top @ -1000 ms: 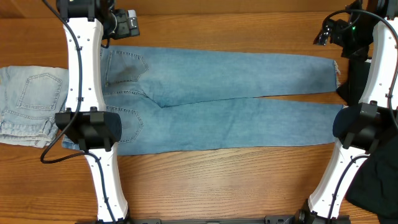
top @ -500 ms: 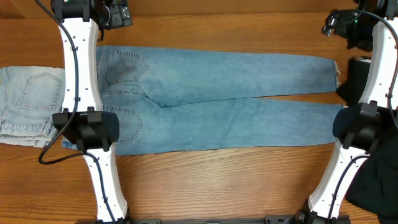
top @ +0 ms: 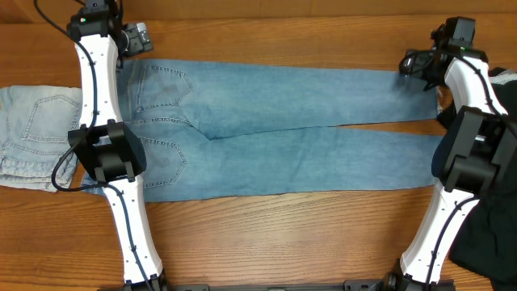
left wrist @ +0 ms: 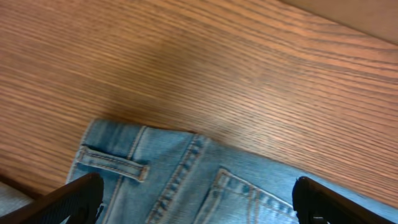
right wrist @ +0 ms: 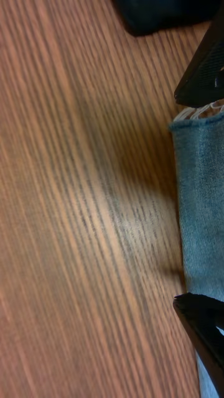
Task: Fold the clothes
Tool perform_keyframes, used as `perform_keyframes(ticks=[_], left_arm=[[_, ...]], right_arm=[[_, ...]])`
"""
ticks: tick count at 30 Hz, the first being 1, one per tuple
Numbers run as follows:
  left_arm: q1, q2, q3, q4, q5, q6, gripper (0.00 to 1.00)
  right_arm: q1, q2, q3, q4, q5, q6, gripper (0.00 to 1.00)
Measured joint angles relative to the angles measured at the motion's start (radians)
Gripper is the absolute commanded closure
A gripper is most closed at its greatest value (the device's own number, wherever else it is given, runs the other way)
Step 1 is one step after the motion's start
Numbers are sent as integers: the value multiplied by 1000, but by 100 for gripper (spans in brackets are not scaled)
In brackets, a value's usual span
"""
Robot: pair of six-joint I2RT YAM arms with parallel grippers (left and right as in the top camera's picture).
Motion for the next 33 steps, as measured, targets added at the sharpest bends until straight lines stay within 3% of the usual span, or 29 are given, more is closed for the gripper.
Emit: perform_keyframes(ticks=[4,8,19,29,31,33], left_arm=[[7,0,0,-5,-3,0,0],[7,0,0,-18,-3,0,0],[36,4,0,-23,-4,0,0],[92,130,-4,65,64,30,1],[92,130,-4,80,72,50,36],[92,130,-4,81,73,72,64]], right_arm=[[0,0,-60,19,2,-5,2],[0,-1,-62,13,4,-14,21],[-1,-2,-63,9,5,-11,20],[-2,-2,-63,7,-1,-11,20],[-2,-3,-63,7,-2,-11,21],[-2,-3,-63,7,-1,-11,33]])
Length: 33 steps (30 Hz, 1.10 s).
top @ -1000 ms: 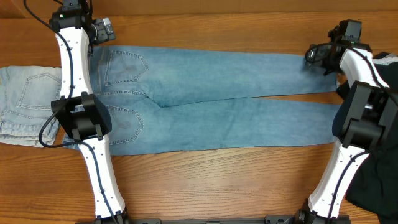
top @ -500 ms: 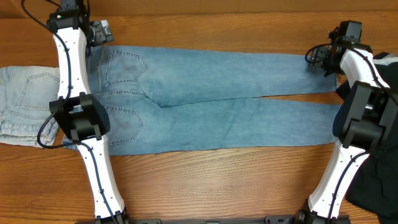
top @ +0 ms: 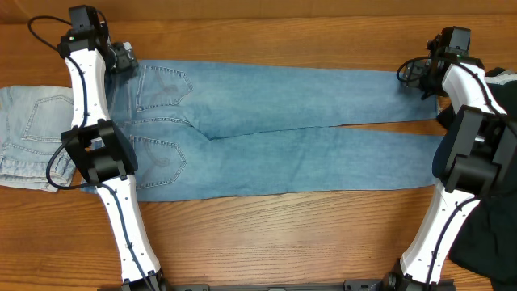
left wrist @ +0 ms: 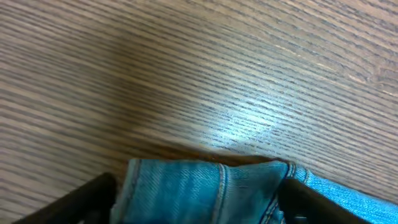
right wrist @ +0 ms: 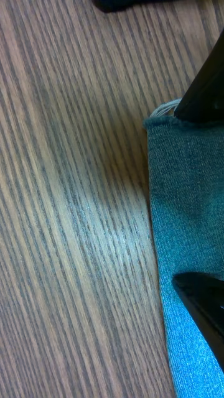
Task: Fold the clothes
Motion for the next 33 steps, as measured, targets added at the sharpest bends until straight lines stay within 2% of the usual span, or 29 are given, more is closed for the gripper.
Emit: perform_keyframes(ticks=[1,2,3,5,6,13,15,16,22,23,24,26,27,29,30,33], left_arm=[[0,0,0,-6,0,9,79],[0,0,0,-13,7,14,96],[0,0,0,-22,14,16,96],[0,0,0,-31,20,21,96],[0,0,0,-34,29,23,96],[0,-14,7,-89,68,23,96],[0,-42,7,-103,72,23,96],[0,-53,7,-111,76,23,96],[0,-61,8,-123,79,23,95],[0,-61,8,-123,80,23,85],[0,-62,8,-123,79,23,71],[0,-62,8,-124,81,32,53],[0,-62,8,-124,84,29,39],[0,-62,8,-124,87,35,24],[0,-62,8,-123,88,42,18],[0,-62,8,-91,92,75,20]], right_arm=[[0,0,0,-1,-1,-4,42],[-1,0,0,-3,-2,-1,58],[-2,-2,0,-13,-7,-5,73],[-3,-3,0,-21,-13,3,93],[-3,-3,0,-20,-19,4,96],[-3,-3,0,-18,-37,5,96],[-3,-3,0,-10,-37,5,73],[-3,-3,0,-5,-36,8,65],[-3,-3,0,77,-41,8,50],[-3,-3,0,91,-45,8,43],[-3,-3,0,97,-51,8,36],[-3,-3,0,102,-62,8,27],[-3,-3,0,113,-65,7,25],[-3,-3,-8,123,-66,7,24],[-3,-3,-15,124,-67,8,24],[-3,-3,-21,129,-68,8,24]])
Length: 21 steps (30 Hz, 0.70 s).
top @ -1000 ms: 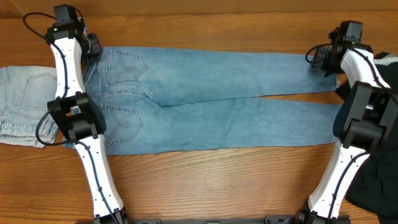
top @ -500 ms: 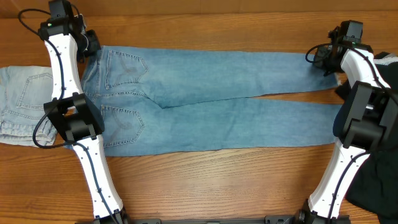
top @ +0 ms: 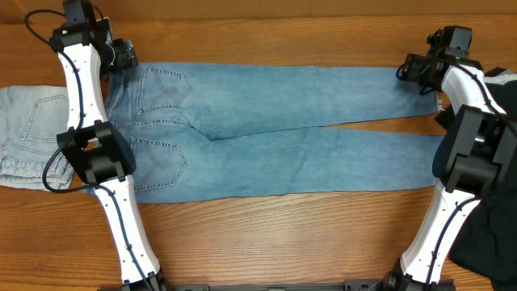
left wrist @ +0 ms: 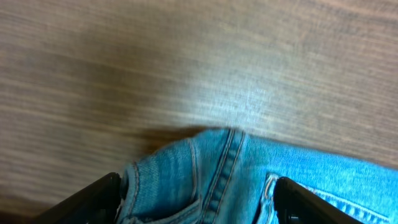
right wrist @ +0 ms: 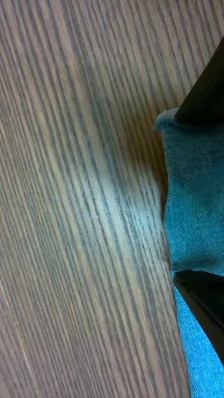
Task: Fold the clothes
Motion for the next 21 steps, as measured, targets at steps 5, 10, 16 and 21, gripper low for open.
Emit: perform_keyframes(ticks=[5,10,16,21], left_arm=[[-5,0,0,68,5,113,22],[-47,0,0,93,9,376,11],[-90,0,0,130,-82,640,9],[-90,0,-75,121,-92,774,5]], right_arm=[[0,7,0,2,0,0,25],[0,8,-1,-21,0,-4,24],[0,8,1,-34,1,-8,25],[0,7,2,-35,2,-8,26]])
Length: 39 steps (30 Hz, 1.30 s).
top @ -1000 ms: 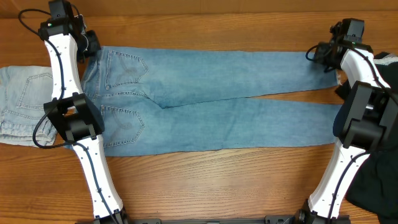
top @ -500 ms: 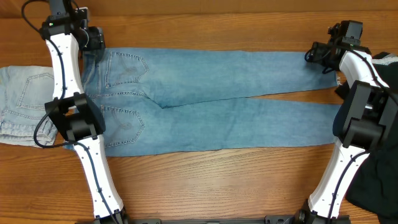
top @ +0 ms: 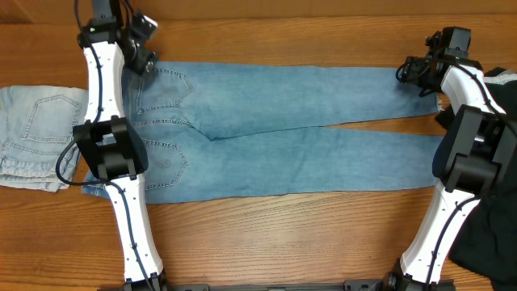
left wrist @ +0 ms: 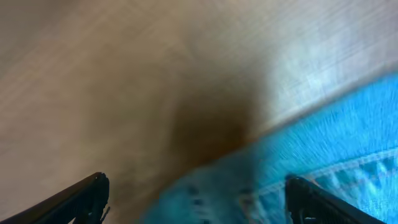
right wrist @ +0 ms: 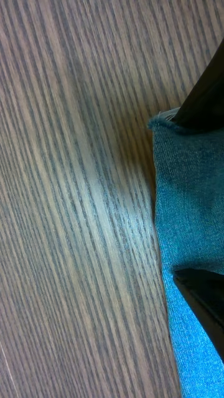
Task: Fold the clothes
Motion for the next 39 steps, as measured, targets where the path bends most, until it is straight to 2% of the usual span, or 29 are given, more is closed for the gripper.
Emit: perform_keyframes(ticks=[2,5,7,9,10,11,14,19,23,26,29,31,33,39], left_arm=[[0,-6,-54,5,12,41,8],[0,-26,-100,12,32,69,20],[0,-33,-117,12,50,80,13],[3,-36,-126,14,74,85,5],[6,-36,-126,14,81,87,4],[9,-37,-126,16,90,90,4],[12,-37,-127,16,99,90,5],[11,-61,-184,46,106,94,14],[12,-71,-208,65,110,109,5],[14,-71,-209,80,110,120,5],[16,-69,-210,81,114,124,9],[16,-67,-210,83,120,128,7],[19,-66,-210,87,128,135,0],[50,-46,-200,100,207,117,0]], right_arm=[[0,0,0,0,0,0,26],[0,0,0,0,0,0,26],[0,0,0,0,1,0,21],[1,0,0,0,-1,-34,2],[1,0,2,-3,-2,-60,0],[2,0,14,-24,-3,-114,0],[2,3,66,-53,-4,-158,0],[2,3,91,-59,-36,-176,0],[2,3,91,-71,-47,-176,0],[2,3,91,-81,-48,-176,0],[2,3,91,-83,-50,-176,0],[2,3,91,-84,-50,-175,0],[2,3,91,-102,-50,-175,0],[2,3,91,-132,-50,-176,1]])
